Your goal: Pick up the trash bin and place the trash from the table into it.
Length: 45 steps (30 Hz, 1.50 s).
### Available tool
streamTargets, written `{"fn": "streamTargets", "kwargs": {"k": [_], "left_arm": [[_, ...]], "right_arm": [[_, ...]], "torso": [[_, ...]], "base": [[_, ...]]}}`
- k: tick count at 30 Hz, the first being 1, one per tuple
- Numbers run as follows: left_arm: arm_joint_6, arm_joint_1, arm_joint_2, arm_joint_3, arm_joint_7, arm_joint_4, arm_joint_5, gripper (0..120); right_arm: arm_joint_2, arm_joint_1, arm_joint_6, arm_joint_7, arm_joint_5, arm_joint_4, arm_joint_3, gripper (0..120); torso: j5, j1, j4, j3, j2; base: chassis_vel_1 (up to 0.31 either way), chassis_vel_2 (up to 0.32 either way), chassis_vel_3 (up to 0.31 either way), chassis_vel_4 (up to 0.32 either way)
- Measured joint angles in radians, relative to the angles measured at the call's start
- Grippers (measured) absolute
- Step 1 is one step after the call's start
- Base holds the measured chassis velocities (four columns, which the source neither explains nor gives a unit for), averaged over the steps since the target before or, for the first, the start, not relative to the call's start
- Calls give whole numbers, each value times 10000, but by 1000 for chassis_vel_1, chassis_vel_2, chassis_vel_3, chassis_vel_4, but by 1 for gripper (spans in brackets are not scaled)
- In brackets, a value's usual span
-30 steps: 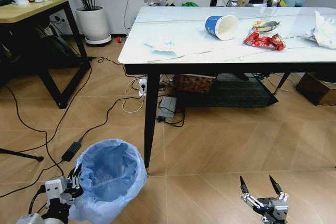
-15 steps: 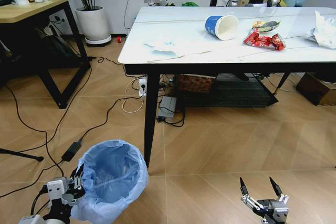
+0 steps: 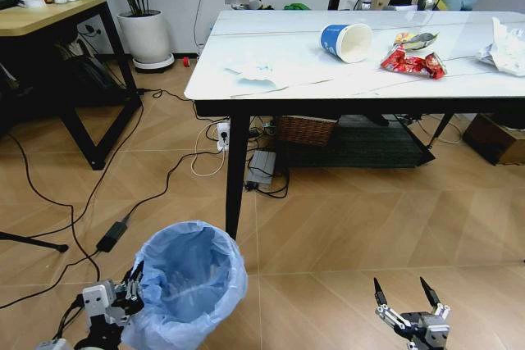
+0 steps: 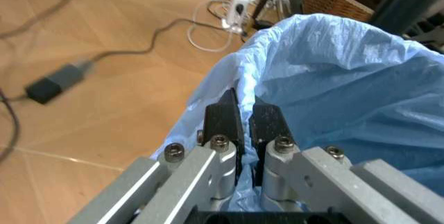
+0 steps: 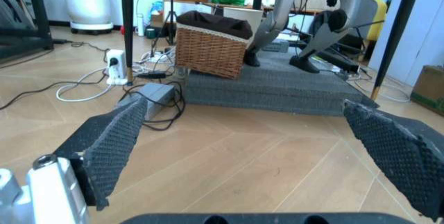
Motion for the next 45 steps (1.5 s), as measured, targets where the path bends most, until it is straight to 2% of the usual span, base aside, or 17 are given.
{"fn": "streamTargets", "kwargs": {"k": [12, 26, 45], "left_arm": [[48, -49, 138, 149, -18, -76, -245, 0], [170, -6, 213, 327, -47, -198, -288, 0], [171, -32, 255, 379, 15, -167, -67, 0]], "right_arm": [[3, -6, 0, 0, 1, -18, 63, 100], [27, 28, -76, 0, -12, -5, 66, 100], [28, -2, -113, -22, -90, 40, 15, 100]], "torso": [[0, 76, -1, 305, 381], [0, 228, 0, 845, 1074], [-1, 451, 0, 1377, 1826]], "base": [[0, 0, 0, 0], [0, 0, 0, 0], [0, 0, 0, 0]]}}
